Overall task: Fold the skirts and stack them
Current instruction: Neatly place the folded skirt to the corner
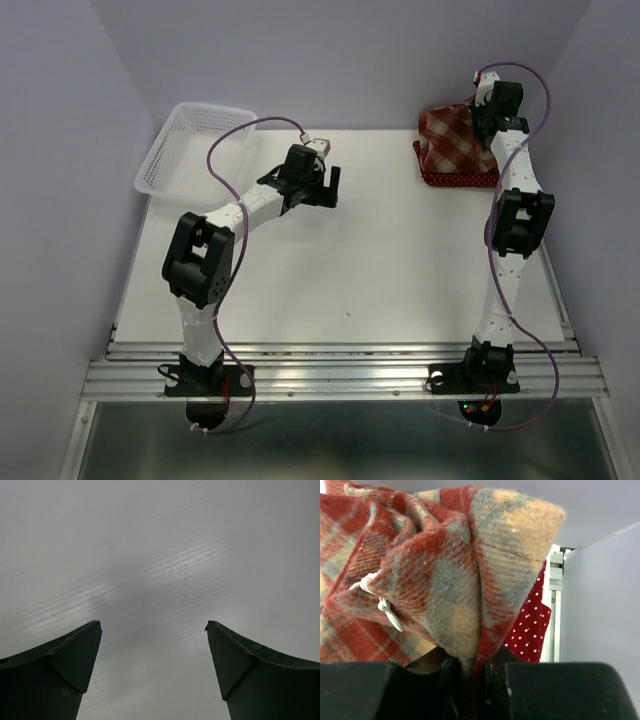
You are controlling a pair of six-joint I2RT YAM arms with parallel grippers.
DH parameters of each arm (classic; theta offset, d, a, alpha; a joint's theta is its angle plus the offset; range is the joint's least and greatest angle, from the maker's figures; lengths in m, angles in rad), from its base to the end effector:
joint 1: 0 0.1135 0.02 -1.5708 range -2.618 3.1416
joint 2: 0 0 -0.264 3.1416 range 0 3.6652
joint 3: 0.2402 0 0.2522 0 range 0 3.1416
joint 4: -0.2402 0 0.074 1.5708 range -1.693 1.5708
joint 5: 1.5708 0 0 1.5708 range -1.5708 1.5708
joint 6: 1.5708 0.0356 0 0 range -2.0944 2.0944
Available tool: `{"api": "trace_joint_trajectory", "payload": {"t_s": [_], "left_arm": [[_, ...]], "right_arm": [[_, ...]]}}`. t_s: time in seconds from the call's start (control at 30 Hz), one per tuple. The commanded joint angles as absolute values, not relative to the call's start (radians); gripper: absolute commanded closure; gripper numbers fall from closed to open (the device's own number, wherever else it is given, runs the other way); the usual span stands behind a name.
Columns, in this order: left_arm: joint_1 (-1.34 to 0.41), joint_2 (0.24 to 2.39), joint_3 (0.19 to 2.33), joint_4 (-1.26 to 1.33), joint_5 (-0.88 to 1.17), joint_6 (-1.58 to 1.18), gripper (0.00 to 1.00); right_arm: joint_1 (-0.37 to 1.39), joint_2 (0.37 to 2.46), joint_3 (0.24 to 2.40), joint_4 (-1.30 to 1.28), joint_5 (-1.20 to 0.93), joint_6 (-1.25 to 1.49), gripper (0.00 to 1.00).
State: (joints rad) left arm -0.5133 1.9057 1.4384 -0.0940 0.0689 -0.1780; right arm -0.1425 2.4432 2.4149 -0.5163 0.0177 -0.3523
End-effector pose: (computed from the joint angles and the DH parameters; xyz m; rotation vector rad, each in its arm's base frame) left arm 0.3866 -0.2208 0.2478 0.4025 2.1310 -0.4762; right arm 0.5567 -0.0805 0.2795 -0.2126 2.1205 -0.3123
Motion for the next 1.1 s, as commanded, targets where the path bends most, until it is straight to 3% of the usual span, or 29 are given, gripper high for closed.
{"api": "trace_joint_trajectory", "payload": {"t_s": [0.0,0.1,0.13,0.17,0.2,0.23,0.47,0.7,0.9,1.07], "left_arm": [[-0.500,1.914,1.496,-0.077,0.092,-0.156,0.02],[-0.499,1.922,1.496,-0.078,0.098,-0.158,0.02],[-0.496,1.921,1.494,-0.078,0.101,-0.158,0.02],[-0.494,1.922,1.496,-0.077,0.103,-0.156,0.02],[-0.494,1.922,1.496,-0.080,0.104,-0.158,0.02],[-0.492,1.921,1.494,-0.080,0.104,-0.158,0.02],[-0.492,1.914,1.500,-0.078,0.121,-0.164,0.02],[-0.492,1.882,1.479,-0.071,0.130,-0.189,0.02],[-0.492,1.772,1.424,-0.064,0.123,-0.219,0.01],[-0.494,1.579,1.312,-0.049,0.049,-0.279,0.01]], "right_arm": [[-0.166,2.436,2.448,-0.354,0.026,-0.379,0.78],[-0.166,2.445,2.441,-0.339,0.041,-0.376,0.64],[-0.166,2.447,2.439,-0.331,0.052,-0.373,0.52],[-0.166,2.450,2.436,-0.324,0.070,-0.370,0.28],[-0.166,2.451,2.436,-0.315,0.081,-0.365,0.19],[-0.166,2.450,2.434,-0.296,0.106,-0.353,0.00],[-0.166,2.395,2.431,-0.244,0.158,-0.269,0.00],[-0.166,2.242,2.286,-0.239,0.109,-0.082,0.00],[-0.166,2.004,1.953,-0.238,-0.033,0.177,0.00],[-0.166,1.677,1.555,-0.177,-0.089,0.366,0.00]]}}
